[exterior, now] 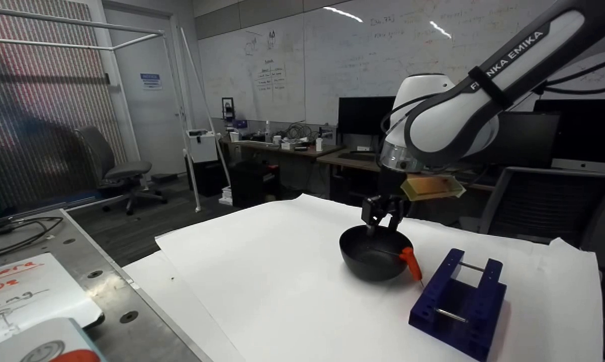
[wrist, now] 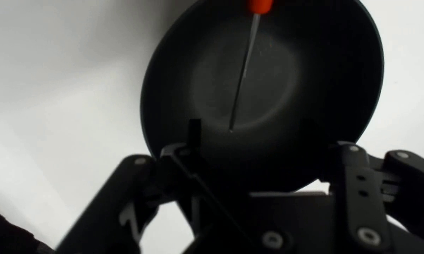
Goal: Pick up the orange object and put it in the bowl
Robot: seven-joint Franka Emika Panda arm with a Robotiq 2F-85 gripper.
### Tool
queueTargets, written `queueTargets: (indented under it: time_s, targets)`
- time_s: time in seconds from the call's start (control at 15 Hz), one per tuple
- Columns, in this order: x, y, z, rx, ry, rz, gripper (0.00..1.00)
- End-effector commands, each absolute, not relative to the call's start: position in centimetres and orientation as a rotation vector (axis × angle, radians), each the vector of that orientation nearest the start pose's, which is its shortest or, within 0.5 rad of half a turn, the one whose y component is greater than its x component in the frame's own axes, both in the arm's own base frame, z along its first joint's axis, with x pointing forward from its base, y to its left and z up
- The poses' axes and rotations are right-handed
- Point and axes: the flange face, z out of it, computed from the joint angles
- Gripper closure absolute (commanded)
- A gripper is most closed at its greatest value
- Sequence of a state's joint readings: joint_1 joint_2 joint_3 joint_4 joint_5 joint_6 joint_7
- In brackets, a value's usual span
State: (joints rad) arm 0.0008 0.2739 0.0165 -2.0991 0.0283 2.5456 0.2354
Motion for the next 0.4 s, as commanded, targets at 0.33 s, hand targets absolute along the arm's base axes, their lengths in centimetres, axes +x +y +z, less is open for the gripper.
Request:
queueTargets:
  time_s: [0.33]
  targets:
    - [56.9,1.6,35.3,-3.158,0.219,0.035,0.0]
